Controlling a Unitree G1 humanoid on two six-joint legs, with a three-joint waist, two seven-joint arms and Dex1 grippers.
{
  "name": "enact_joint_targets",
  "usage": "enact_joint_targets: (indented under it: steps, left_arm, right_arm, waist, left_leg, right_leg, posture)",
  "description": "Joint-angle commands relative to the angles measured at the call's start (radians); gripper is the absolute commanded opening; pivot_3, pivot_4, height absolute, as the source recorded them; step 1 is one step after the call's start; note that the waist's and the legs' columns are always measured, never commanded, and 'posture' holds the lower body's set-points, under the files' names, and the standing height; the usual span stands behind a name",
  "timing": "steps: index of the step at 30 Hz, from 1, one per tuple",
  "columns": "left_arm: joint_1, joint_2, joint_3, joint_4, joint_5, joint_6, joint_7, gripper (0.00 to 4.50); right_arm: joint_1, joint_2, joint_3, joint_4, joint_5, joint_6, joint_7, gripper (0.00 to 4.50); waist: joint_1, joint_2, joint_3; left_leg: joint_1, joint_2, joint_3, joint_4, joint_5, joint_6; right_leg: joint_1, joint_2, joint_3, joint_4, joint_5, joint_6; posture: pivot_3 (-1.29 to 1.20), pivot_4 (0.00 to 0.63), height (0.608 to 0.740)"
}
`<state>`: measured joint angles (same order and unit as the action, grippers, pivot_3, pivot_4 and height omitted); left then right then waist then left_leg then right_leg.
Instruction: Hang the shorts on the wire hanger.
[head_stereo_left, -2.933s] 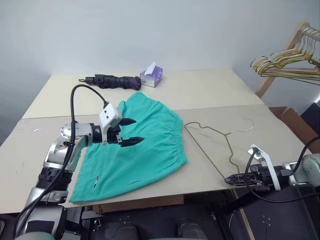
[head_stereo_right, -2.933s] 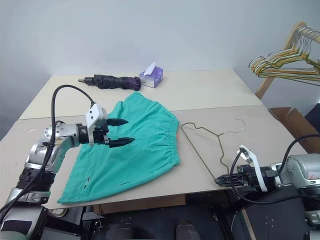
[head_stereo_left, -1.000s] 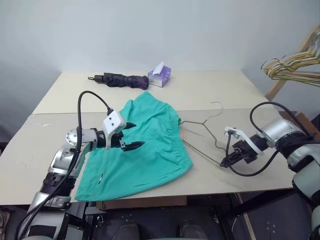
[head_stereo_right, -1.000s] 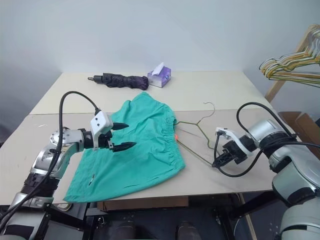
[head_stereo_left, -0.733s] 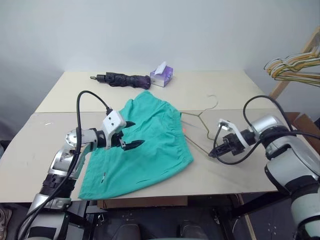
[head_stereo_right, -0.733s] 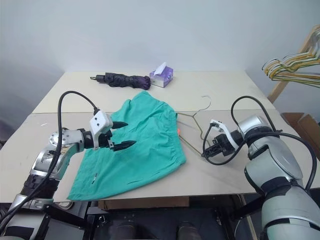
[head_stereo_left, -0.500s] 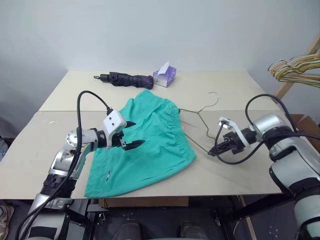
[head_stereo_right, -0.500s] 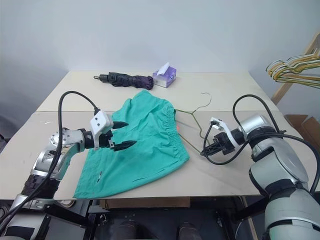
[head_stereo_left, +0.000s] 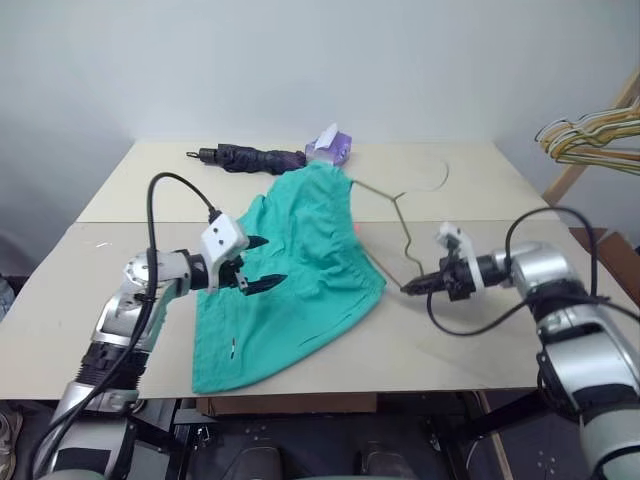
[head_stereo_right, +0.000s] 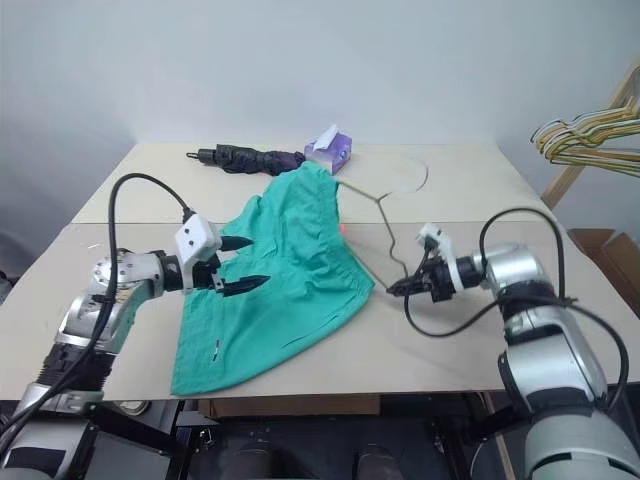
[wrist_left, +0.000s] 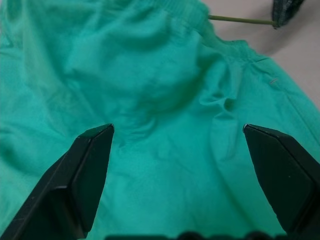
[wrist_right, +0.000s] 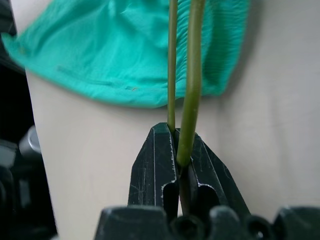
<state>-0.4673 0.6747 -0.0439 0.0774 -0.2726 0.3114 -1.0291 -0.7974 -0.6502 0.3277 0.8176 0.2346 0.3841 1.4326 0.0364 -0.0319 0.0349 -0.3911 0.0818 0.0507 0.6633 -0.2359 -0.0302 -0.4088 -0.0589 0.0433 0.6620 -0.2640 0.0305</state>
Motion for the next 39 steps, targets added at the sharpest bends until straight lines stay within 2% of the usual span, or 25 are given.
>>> enact_joint_targets:
  steps: [1, 5, 8, 13, 19, 25, 28, 32, 35, 39]
  left_arm:
    - [-0.081, 0.076, 0.127, -0.053, -0.166, 0.066, -0.127, 4.46]
    - [-0.121, 0.173, 0.222, -0.067, -0.329, 0.145, -0.283, 4.46]
    - [-0.158, 0.241, 0.262, -0.044, -0.356, 0.139, -0.350, 4.46]
    - [-0.328, 0.253, 0.153, 0.195, -0.110, -0.054, -0.269, 4.46]
    - [-0.520, 0.237, 0.015, 0.487, 0.074, -0.263, -0.349, 4.46]
    - [-0.634, 0.212, -0.062, 0.623, 0.026, -0.253, -0.575, 4.46]
    - [-0.679, 0.223, -0.161, 0.686, 0.014, -0.280, -0.585, 4.46]
    - [-0.702, 0.256, -0.324, 0.678, -0.040, -0.309, -0.585, 4.46]
    - [-0.718, 0.265, -0.391, 0.687, -0.074, -0.321, -0.585, 4.46]
    - [-0.744, 0.246, -0.451, 0.763, -0.051, -0.366, -0.585, 4.46]
  right_arm:
    - [0.008, 0.019, -0.065, -0.155, -0.046, -0.166, -0.114, 0.00]
    - [0.013, 0.045, -0.086, -0.202, -0.079, -0.236, -0.180, 0.00]
    - [0.017, 0.052, -0.067, -0.239, -0.137, -0.329, -0.220, 0.00]
    - [-0.020, 0.083, -0.053, -0.266, -0.203, -0.354, -0.263, 0.00]
    - [-0.047, 0.099, -0.017, -0.314, -0.262, -0.340, -0.250, 0.00]
    - [-0.054, 0.102, 0.033, -0.385, -0.329, -0.238, -0.243, 0.00]
    - [-0.051, 0.121, 0.044, -0.434, -0.328, -0.155, -0.232, 0.00]
    - [-0.044, 0.137, 0.051, -0.506, -0.331, -0.075, -0.231, 0.00]
    - [-0.039, 0.139, 0.055, -0.544, -0.328, -0.036, -0.226, 0.00]
    - [-0.041, 0.144, 0.070, -0.576, -0.338, -0.010, -0.228, 0.00]
  waist:
    - [-0.010, 0.000, 0.000]
    - [-0.030, 0.001, 0.001]
    - [-0.036, 0.001, 0.001]
    - [-0.032, 0.001, 0.001]
    - [-0.032, 0.001, 0.001]
    - [-0.043, 0.001, 0.001]
    - [-0.050, 0.001, 0.001]
    - [-0.059, 0.001, 0.001]
    - [-0.060, 0.001, 0.001]
    - [-0.061, 0.001, 0.001]
  left_leg:
    - [0.000, 0.000, 0.000, 0.000, 0.000, 0.000]
    - [0.000, 0.000, 0.000, 0.000, 0.000, 0.000]
    - [0.000, 0.000, 0.000, -0.001, 0.000, 0.000]
    - [0.005, 0.000, 0.000, -0.001, 0.000, 0.000]
    - [0.002, 0.000, 0.000, -0.001, 0.000, 0.000]
    - [-0.002, 0.000, 0.000, -0.001, 0.000, 0.000]
    - [-0.002, 0.000, 0.000, -0.001, 0.000, 0.000]
    - [-0.002, 0.000, 0.000, 0.000, 0.000, 0.000]
    - [-0.007, 0.000, 0.000, 0.000, 0.000, 0.000]
    - [-0.013, 0.000, 0.000, 0.002, 0.000, 0.000]
  right_leg:
    - [0.000, 0.000, 0.000, 0.001, 0.000, 0.000]
    - [-0.001, 0.000, 0.000, 0.000, 0.000, 0.000]
    - [0.001, 0.000, 0.000, -0.002, 0.000, 0.000]
    - [0.005, 0.000, -0.001, -0.001, 0.000, 0.000]
    - [0.002, 0.000, -0.001, -0.002, 0.000, 0.000]
    - [-0.001, 0.000, -0.001, -0.001, 0.000, 0.000]
    - [-0.002, 0.000, -0.001, 0.000, 0.000, 0.000]
    - [-0.003, 0.000, 0.000, 0.001, 0.000, 0.000]
    - [-0.009, 0.000, 0.001, 0.002, 0.000, 0.000]
    - [-0.014, 0.000, 0.000, 0.002, 0.000, 0.000]
  posture:
    - [0.09, 0.000, 0.740]
    - [0.08, 0.000, 0.740]
    - [0.07, 0.000, 0.740]
    - [0.07, 0.000, 0.740]
    - [0.06, 0.000, 0.740]
    - [0.05, 0.000, 0.740]
    - [0.04, 0.000, 0.740]
    - [0.03, 0.000, 0.740]
    - [0.03, 0.000, 0.740]
    - [0.01, 0.000, 0.740]
